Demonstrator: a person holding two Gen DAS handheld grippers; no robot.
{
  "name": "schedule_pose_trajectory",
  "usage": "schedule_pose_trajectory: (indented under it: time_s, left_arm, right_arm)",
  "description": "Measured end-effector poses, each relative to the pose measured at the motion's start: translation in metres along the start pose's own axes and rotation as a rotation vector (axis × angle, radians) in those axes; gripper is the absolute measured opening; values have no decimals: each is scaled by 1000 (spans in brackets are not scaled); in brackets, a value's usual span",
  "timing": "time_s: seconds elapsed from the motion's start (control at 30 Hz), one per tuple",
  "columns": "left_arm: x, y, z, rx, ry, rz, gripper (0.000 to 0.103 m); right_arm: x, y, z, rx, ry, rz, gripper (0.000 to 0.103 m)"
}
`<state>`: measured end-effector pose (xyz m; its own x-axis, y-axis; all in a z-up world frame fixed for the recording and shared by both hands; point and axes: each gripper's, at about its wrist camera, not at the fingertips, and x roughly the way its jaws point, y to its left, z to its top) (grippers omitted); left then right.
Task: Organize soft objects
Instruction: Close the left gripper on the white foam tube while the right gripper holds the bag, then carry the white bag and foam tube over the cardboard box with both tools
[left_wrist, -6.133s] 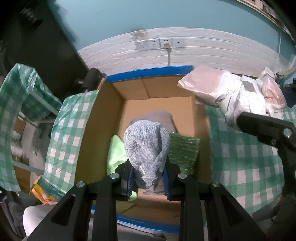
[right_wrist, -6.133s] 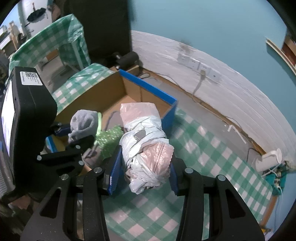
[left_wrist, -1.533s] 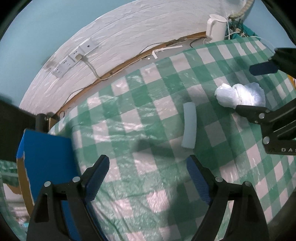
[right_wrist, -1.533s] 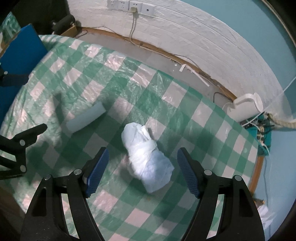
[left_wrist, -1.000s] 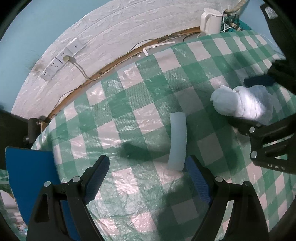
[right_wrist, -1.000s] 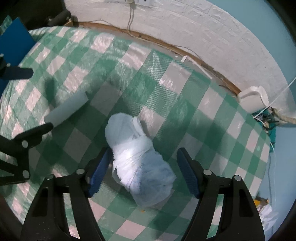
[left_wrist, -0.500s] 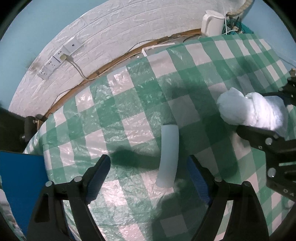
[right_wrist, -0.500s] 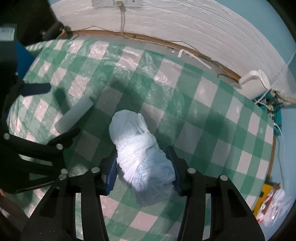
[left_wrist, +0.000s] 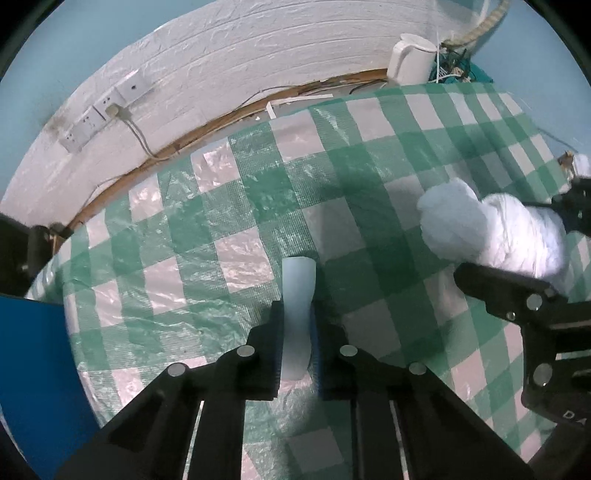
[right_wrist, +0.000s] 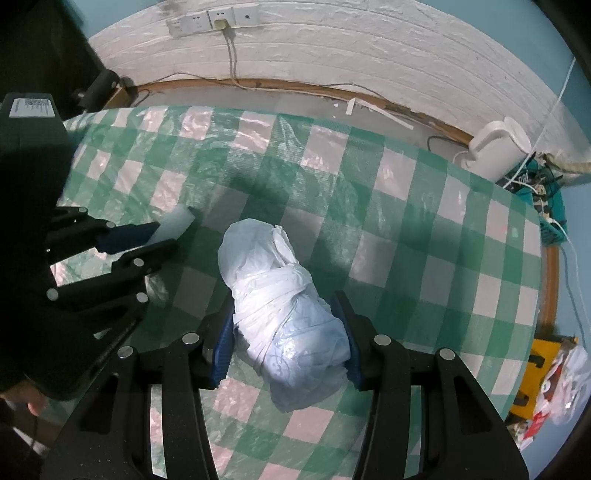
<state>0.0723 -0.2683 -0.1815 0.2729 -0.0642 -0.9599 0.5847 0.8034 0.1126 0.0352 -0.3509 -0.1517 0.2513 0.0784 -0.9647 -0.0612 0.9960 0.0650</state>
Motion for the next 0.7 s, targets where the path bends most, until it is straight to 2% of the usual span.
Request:
schedule_pose_trajectory:
  time_s: [0.2,0.7]
  left_arm:
    - [-18,7,-8,-9,-33,21,13]
    - [-80,36,-32,-68,-103,17,13]
  right_arm:
    - [-13,5,0,10,-21,3,49]
    - [-65,36,-3,8,-90,26,49]
